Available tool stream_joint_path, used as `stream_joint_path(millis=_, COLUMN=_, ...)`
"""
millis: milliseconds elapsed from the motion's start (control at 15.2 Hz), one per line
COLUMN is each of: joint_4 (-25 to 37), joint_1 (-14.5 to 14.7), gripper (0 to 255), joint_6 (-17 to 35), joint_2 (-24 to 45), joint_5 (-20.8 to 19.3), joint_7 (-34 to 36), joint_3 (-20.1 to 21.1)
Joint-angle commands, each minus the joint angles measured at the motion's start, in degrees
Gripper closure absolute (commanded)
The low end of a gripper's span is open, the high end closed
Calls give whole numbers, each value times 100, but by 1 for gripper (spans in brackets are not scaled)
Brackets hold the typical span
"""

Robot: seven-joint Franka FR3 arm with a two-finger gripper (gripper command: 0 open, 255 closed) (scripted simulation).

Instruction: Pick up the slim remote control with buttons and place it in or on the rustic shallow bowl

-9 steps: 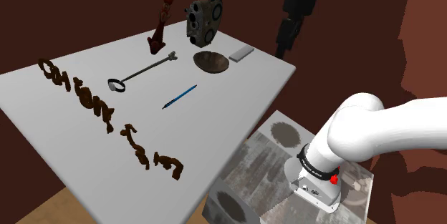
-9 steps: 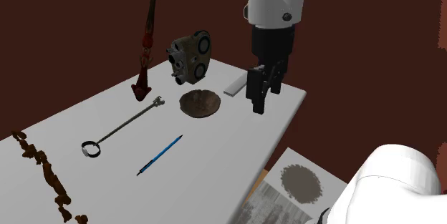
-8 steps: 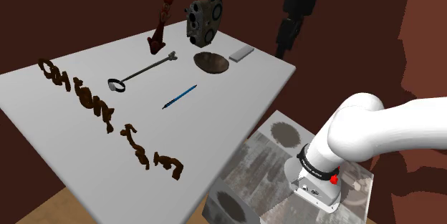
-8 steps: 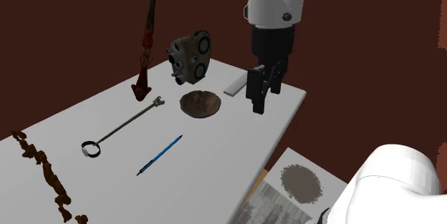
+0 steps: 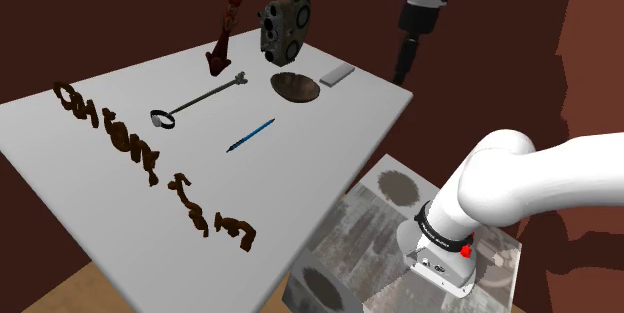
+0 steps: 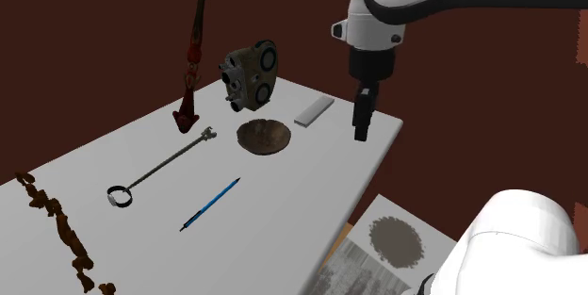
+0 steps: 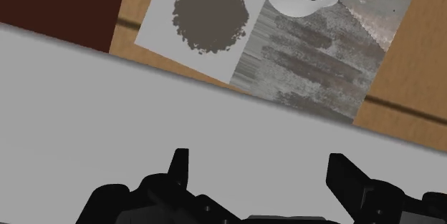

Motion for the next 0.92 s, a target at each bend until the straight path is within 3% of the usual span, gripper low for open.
stream_joint_path(millis=0, joint_4=-48, joint_1=28, gripper=0, joint_6=268, joint_2=150, joint_5=-250, joint_7=-595, joint_3=-306)
stream_joint_path(millis=462, joint_4=126, joint_1=237, gripper=0, joint_6=1283, joint_2=1061, joint_5=-809, joint_7=-2494, joint_3=-1336)
stream_joint_path(millis=858, joint_4=646, joint_1=580, gripper=0, joint_6=2165, joint_2=2227, joint_5=-785, joint_7=-4182, joint_3=-2179)
